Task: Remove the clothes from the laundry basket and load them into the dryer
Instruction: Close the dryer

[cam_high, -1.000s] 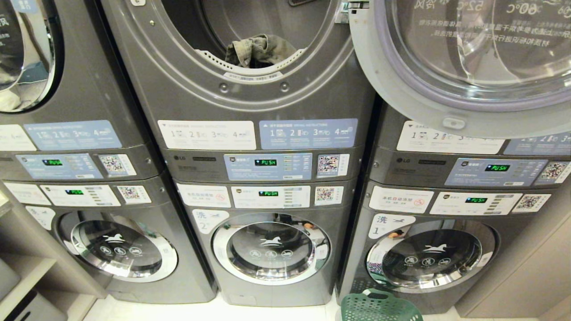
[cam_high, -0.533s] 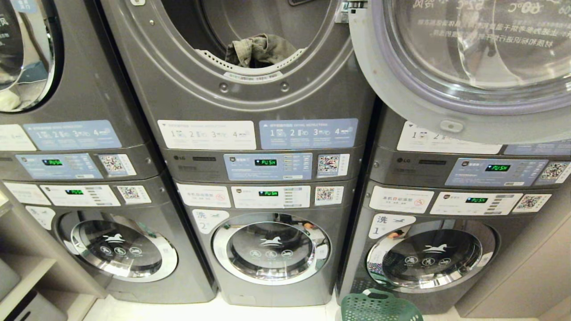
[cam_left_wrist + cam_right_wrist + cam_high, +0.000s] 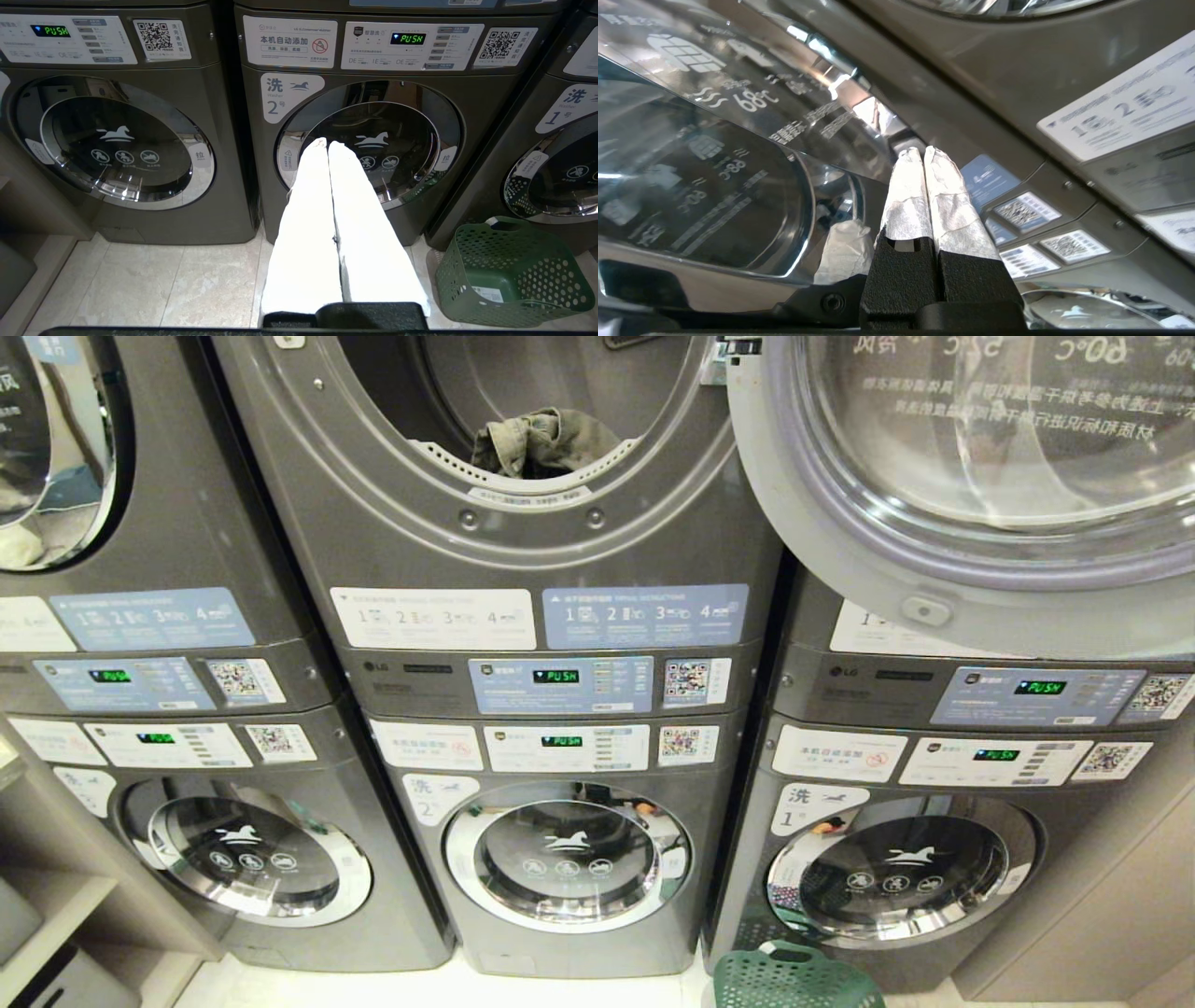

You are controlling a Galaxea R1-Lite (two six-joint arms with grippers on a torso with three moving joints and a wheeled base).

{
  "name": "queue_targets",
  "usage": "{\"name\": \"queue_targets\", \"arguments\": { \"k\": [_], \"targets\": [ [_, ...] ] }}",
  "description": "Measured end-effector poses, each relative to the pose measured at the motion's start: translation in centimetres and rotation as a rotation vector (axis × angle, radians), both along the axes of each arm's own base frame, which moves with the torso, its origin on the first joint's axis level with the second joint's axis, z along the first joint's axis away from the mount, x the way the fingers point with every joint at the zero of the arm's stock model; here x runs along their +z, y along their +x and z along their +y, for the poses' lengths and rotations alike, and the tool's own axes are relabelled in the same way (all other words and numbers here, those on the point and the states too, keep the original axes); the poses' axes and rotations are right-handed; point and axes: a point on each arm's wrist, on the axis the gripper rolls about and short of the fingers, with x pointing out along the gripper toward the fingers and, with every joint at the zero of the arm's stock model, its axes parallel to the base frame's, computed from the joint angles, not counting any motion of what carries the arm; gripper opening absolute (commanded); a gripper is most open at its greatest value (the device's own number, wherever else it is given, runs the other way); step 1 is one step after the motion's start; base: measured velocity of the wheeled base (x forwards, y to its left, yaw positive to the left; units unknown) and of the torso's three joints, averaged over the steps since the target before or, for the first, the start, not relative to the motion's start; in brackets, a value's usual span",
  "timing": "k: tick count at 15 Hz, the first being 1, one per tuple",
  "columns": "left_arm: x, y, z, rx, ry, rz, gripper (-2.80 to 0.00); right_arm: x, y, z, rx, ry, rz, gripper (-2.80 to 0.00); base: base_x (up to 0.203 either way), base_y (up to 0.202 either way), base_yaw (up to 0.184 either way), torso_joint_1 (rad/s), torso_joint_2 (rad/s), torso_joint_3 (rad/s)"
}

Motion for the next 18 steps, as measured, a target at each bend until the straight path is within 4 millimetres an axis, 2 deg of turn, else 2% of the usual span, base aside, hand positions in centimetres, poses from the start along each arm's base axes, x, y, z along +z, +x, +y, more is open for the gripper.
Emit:
{"name": "queue_targets", "arguments": {
  "k": [5,14,18],
  "targets": [
    [0.0,0.0,0.0,0.000,0.000,0.000,-2.80,-0.6,-1.7,3.3,0.072,0.014,0.013,-2.80,0.000,0.000,0.000,0.000,0.00,0.000],
    [0.0,0.0,0.0,0.000,0.000,0.000,-2.80,-1.8,-5.6,10.5,0.329,0.002,-0.006,-2.80,0.000,0.000,0.000,0.000,0.00,0.000],
    [0.0,0.0,0.0,0.000,0.000,0.000,-2.80,-1.5,-6.3,12.5,0.470,0.012,-0.020,-2.80,0.000,0.000,0.000,0.000,0.00,0.000]
  ]
}}
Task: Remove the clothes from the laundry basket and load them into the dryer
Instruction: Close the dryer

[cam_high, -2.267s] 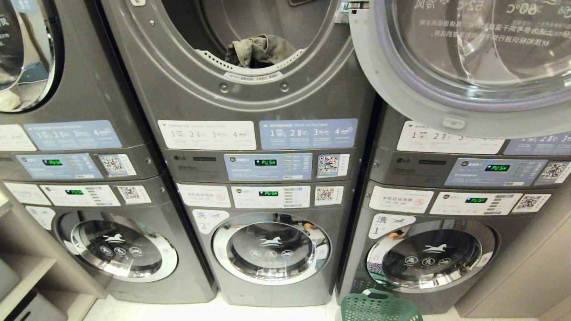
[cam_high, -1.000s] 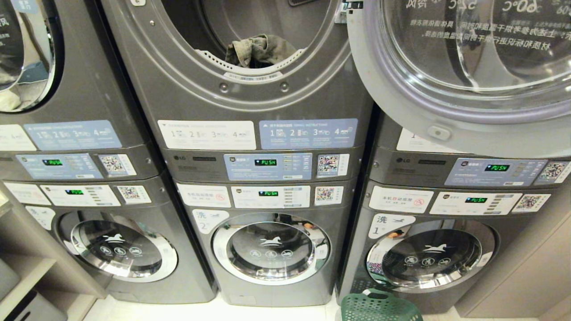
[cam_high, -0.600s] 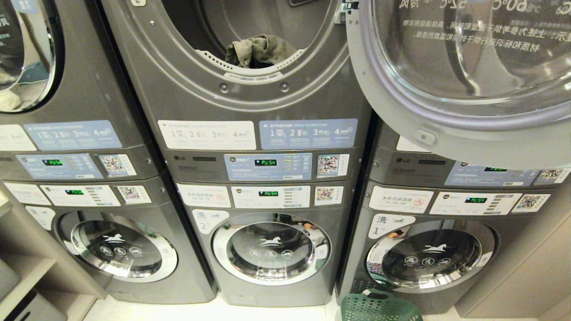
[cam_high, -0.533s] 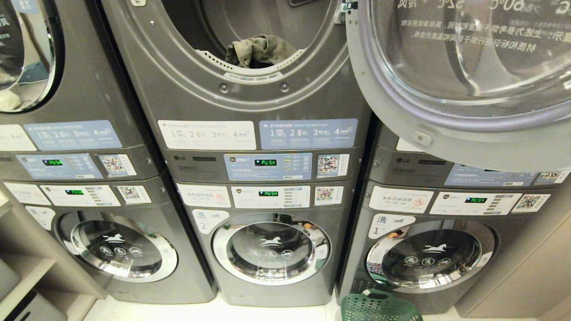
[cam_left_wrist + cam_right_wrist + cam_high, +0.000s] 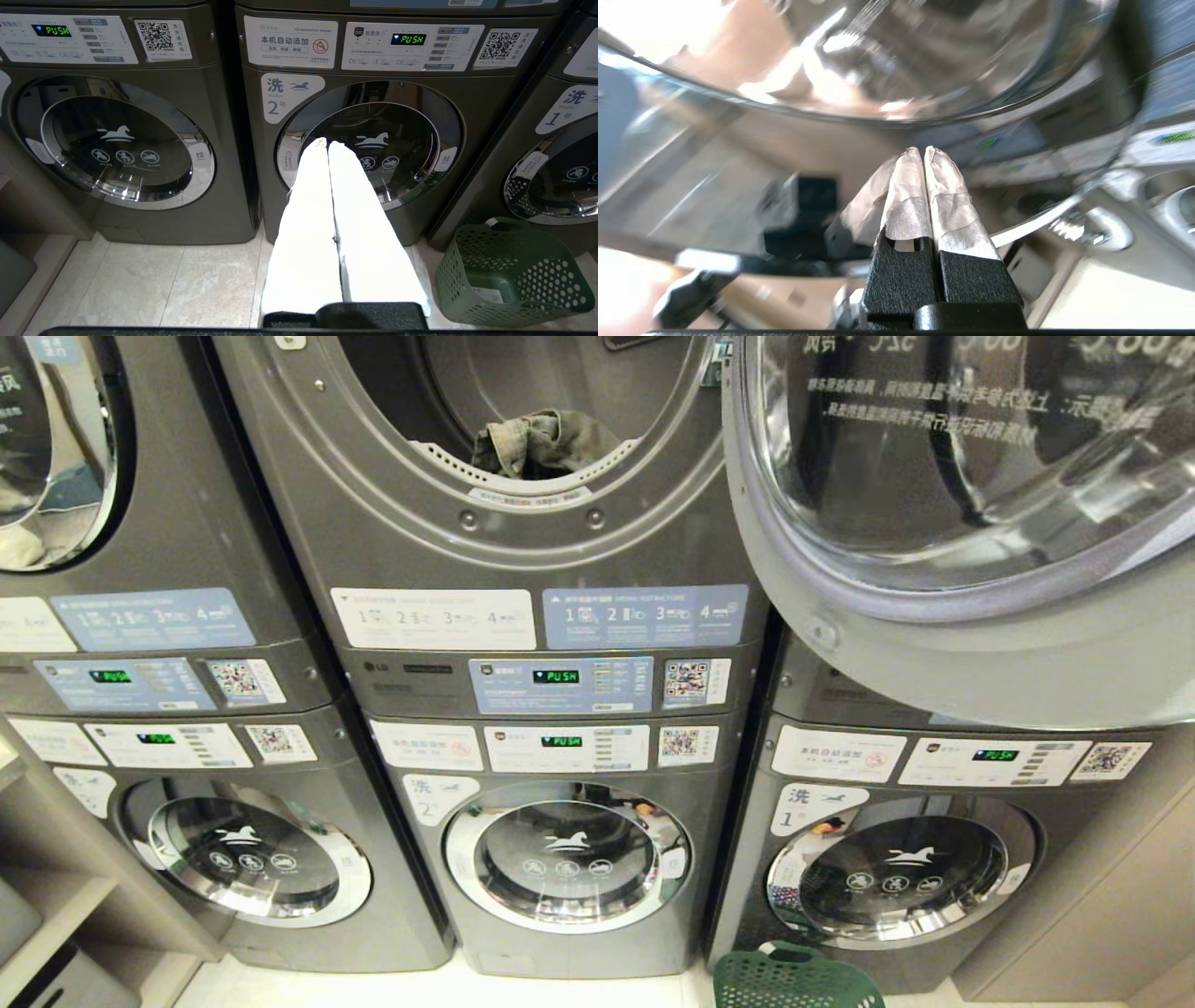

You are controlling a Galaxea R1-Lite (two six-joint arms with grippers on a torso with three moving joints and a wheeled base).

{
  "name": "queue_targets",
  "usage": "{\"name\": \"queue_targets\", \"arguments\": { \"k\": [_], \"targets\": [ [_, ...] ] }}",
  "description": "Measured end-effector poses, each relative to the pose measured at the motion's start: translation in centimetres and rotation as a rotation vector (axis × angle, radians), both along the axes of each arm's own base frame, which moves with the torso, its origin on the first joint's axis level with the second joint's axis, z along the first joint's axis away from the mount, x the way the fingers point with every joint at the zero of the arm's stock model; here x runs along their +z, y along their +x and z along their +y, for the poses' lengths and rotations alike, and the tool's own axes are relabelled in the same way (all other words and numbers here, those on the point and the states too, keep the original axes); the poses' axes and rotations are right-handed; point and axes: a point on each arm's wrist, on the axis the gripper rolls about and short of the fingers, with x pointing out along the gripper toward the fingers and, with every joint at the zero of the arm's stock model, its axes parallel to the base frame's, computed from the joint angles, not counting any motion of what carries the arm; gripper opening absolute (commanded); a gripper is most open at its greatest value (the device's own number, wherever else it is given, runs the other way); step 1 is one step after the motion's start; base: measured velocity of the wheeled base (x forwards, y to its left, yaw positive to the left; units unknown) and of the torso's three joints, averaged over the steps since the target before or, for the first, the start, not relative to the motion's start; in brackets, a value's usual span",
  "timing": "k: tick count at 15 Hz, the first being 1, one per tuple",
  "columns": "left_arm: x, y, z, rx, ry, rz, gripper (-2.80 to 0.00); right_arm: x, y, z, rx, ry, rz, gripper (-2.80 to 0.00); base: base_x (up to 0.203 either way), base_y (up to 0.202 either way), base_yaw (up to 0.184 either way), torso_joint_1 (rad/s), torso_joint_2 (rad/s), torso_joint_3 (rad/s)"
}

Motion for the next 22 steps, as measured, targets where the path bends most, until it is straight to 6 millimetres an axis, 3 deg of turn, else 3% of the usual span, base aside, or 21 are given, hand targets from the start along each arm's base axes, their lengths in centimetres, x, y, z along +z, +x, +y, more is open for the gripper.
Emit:
{"name": "queue_targets", "arguments": {
  "k": [5,8,15,22],
  "targets": [
    [0.0,0.0,0.0,0.000,0.000,0.000,-2.80,0.6,0.5,2.6,0.220,-0.005,-0.016,-2.80,0.000,0.000,0.000,0.000,0.00,0.000],
    [0.0,0.0,0.0,0.000,0.000,0.000,-2.80,1.4,1.9,4.5,0.355,-0.009,-0.030,-2.80,0.000,0.000,0.000,0.000,0.00,0.000],
    [0.0,0.0,0.0,0.000,0.000,0.000,-2.80,2.3,7.9,11.1,0.566,-0.067,-0.142,-2.80,0.000,0.000,0.000,0.000,0.00,0.000],
    [0.0,0.0,0.0,0.000,0.000,0.000,-2.80,1.2,13.7,18.2,0.689,-0.070,-0.170,-2.80,0.000,0.000,0.000,0.000,0.00,0.000]
  ]
}}
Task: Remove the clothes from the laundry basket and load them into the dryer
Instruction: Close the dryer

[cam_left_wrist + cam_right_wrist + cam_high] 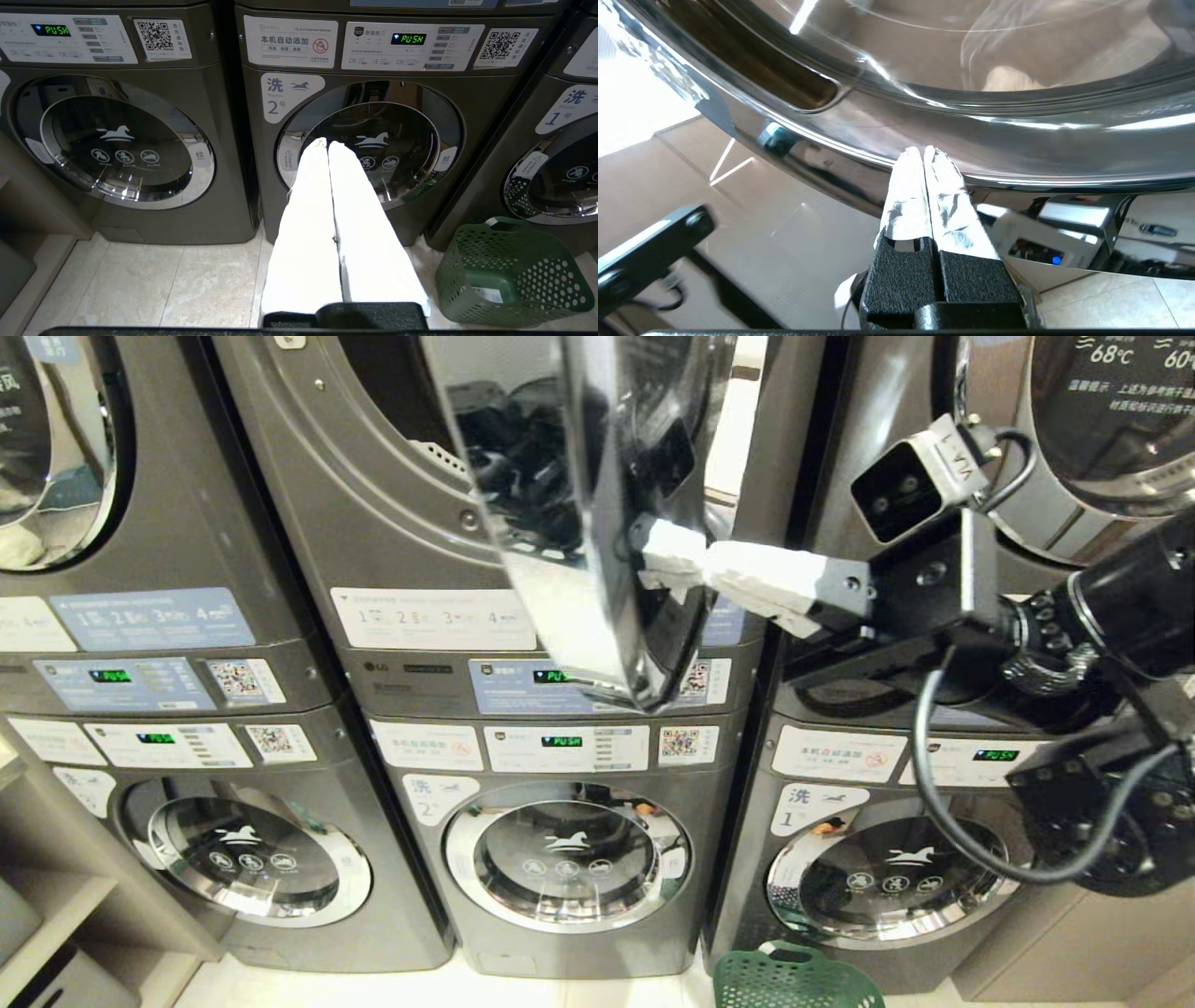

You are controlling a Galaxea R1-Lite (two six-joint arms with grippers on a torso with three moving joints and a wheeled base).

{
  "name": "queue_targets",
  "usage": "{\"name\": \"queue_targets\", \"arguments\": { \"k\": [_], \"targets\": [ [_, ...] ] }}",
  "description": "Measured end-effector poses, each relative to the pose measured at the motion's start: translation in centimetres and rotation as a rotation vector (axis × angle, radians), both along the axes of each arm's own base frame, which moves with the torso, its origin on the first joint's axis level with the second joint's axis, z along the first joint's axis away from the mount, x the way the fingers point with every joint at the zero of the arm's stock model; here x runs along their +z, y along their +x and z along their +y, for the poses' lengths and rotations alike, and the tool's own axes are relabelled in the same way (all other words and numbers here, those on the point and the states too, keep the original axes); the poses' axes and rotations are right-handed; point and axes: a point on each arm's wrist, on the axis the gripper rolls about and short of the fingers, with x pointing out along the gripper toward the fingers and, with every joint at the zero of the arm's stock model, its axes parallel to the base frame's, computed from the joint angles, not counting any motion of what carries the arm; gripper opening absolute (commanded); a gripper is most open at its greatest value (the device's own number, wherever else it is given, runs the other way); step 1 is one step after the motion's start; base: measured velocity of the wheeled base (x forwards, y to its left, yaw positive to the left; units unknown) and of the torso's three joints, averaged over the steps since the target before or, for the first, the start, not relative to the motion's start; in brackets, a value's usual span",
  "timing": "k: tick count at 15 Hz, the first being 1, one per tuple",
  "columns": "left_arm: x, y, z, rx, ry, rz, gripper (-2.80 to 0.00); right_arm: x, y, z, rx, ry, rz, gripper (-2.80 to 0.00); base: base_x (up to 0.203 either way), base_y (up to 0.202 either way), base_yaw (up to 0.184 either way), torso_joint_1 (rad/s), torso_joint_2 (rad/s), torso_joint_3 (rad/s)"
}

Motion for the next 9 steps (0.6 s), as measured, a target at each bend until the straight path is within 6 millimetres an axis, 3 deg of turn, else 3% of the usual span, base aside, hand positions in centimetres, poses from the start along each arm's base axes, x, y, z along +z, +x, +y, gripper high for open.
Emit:
{"name": "queue_targets", "arguments": {
  "k": [5,9],
  "targets": [
    [0.0,0.0,0.0,0.000,0.000,0.000,-2.80,-2.7,4.2,4.3,-0.025,0.010,0.028,-2.80,0.000,0.000,0.000,0.000,0.00,0.000],
    [0.0,0.0,0.0,0.000,0.000,0.000,-2.80,-4.8,7.7,6.8,-0.204,0.011,0.055,-2.80,0.000,0.000,0.000,0.000,0.00,0.000]
  ]
}}
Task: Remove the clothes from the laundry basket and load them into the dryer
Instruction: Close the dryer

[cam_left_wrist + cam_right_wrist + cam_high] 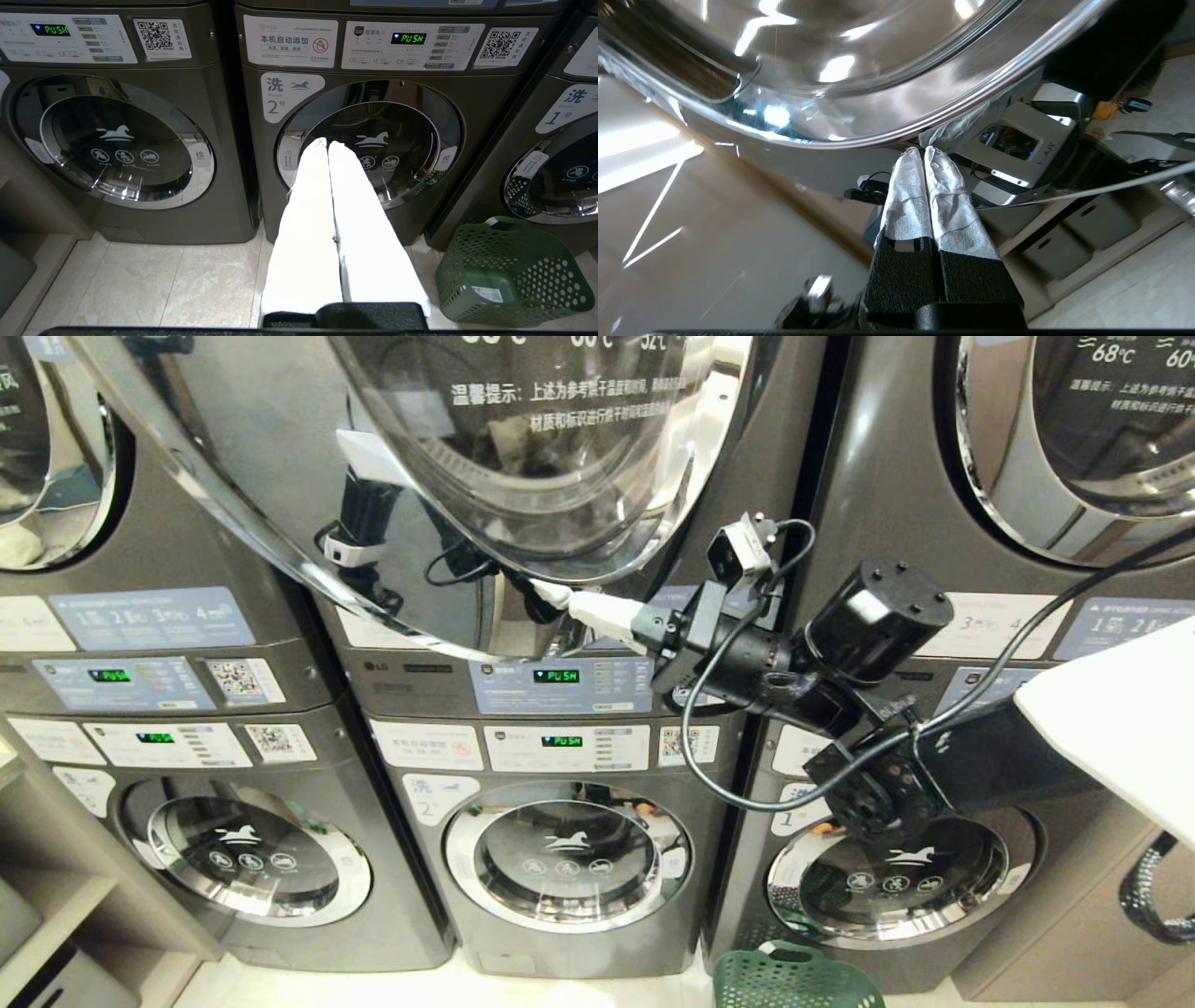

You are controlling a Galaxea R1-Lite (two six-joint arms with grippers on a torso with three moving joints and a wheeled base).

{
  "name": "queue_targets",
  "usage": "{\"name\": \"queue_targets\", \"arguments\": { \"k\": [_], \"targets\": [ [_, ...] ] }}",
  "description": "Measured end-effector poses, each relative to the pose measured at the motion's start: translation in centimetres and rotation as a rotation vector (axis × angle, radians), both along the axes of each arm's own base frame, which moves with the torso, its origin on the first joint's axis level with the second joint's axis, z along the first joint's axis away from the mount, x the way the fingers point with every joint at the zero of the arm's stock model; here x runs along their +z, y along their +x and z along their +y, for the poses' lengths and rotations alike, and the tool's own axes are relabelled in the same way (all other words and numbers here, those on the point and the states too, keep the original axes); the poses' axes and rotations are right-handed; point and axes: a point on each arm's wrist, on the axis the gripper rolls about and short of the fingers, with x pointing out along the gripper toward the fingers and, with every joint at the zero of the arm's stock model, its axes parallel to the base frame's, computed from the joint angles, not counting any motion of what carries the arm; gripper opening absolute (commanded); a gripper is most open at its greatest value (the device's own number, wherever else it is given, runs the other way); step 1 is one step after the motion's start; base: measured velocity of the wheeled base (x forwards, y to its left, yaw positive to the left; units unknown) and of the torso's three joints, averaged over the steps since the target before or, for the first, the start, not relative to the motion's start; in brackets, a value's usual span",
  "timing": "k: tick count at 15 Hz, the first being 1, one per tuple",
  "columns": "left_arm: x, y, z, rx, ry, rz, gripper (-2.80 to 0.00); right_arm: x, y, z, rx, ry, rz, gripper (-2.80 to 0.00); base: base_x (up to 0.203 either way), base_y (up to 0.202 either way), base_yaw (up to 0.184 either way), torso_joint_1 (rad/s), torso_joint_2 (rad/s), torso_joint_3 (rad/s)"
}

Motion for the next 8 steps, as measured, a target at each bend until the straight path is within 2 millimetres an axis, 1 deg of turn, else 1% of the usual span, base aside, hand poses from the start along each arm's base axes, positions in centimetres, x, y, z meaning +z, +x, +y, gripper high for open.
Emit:
{"name": "queue_targets", "arguments": {
  "k": [1,2,3,4,6,8],
  "targets": [
    [0.0,0.0,0.0,0.000,0.000,0.000,-2.80,-0.2,0.7,0.3,-0.062,0.021,0.009,-2.80,0.000,0.000,0.000,0.000,0.00,0.000],
    [0.0,0.0,0.0,0.000,0.000,0.000,-2.80,-0.1,1.4,0.2,-0.132,0.051,0.015,-2.80,0.000,0.000,0.000,0.000,0.00,0.000],
    [0.0,0.0,0.0,0.000,0.000,0.000,-2.80,-0.1,2.2,-0.5,-0.205,0.073,0.013,-2.80,0.000,0.000,0.000,0.000,0.00,0.000],
    [0.0,0.0,0.0,0.000,0.000,0.000,-2.80,-0.1,3.3,-1.9,-0.284,0.080,-0.006,-2.80,0.000,0.000,0.000,0.000,0.00,0.000],
    [0.0,0.0,0.0,0.000,0.000,0.000,-2.80,0.1,5.4,-5.9,-0.433,0.053,-0.067,-2.80,0.000,0.000,0.000,0.000,0.00,0.000],
    [0.0,0.0,0.0,0.001,0.000,0.000,-2.80,0.7,6.9,-11.3,-0.599,0.009,-0.134,-2.80,0.000,0.000,0.000,0.000,0.00,0.000]
  ]
}}
